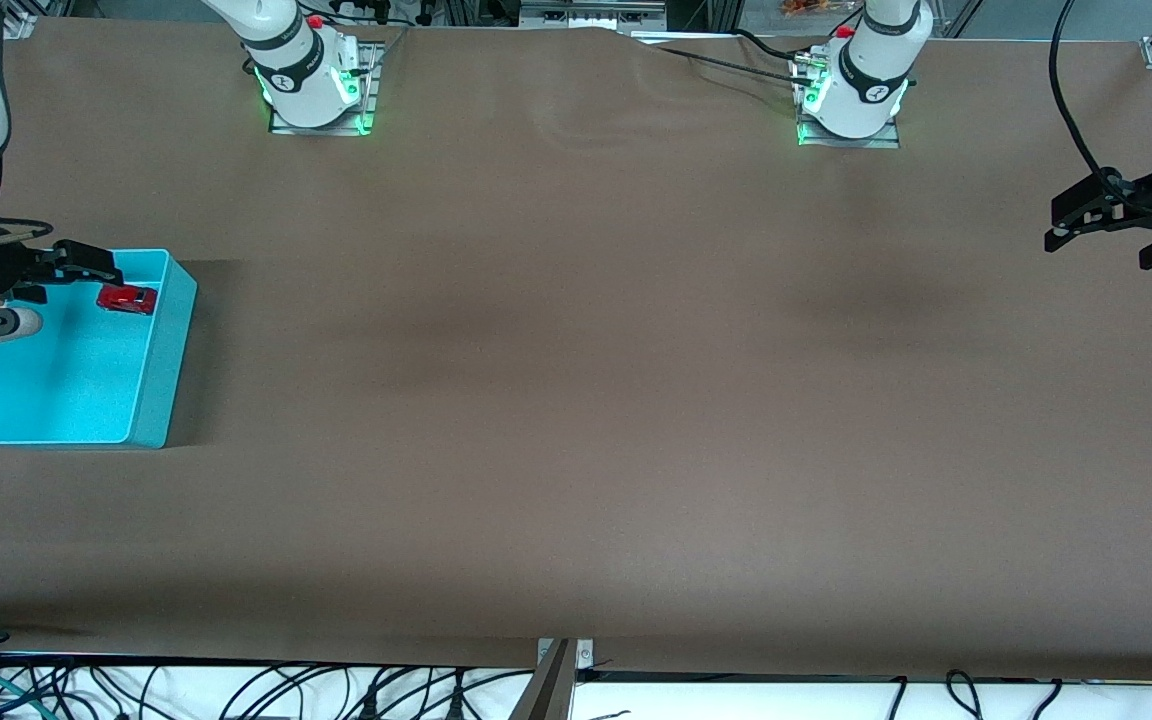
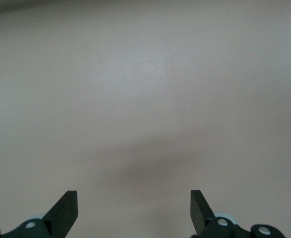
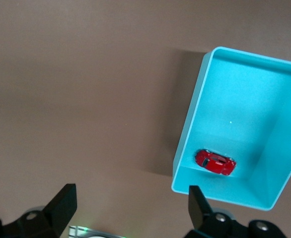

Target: Wind red beetle toy and store in blue box

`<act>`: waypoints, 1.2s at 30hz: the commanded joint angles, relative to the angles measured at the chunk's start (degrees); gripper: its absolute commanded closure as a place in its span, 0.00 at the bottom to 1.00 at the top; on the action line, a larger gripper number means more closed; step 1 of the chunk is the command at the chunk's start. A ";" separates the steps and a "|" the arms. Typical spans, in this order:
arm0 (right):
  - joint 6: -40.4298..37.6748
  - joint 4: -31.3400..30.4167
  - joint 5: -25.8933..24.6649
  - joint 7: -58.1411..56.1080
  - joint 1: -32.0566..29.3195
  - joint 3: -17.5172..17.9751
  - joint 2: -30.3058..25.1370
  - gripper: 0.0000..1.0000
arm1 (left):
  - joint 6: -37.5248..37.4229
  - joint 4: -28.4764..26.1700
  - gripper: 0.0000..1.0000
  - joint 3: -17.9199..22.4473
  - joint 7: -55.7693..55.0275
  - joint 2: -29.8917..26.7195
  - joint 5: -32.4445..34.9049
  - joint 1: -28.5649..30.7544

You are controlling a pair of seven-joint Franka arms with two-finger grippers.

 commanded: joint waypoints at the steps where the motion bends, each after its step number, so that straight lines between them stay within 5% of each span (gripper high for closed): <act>1: -0.13 -4.10 -1.54 8.70 0.67 1.53 -4.40 0.00 | -1.52 1.94 0.00 -0.09 -0.58 0.68 0.96 -0.21; 14: 4.79 -13.77 -3.92 11.79 1.37 3.64 -12.31 0.00 | -1.52 1.94 0.00 0.09 -0.50 0.68 0.96 -0.21; 36: 4.17 -4.90 -3.04 11.26 1.37 3.82 -7.22 0.00 | -1.52 1.94 0.00 0.00 -0.50 0.68 0.96 -0.21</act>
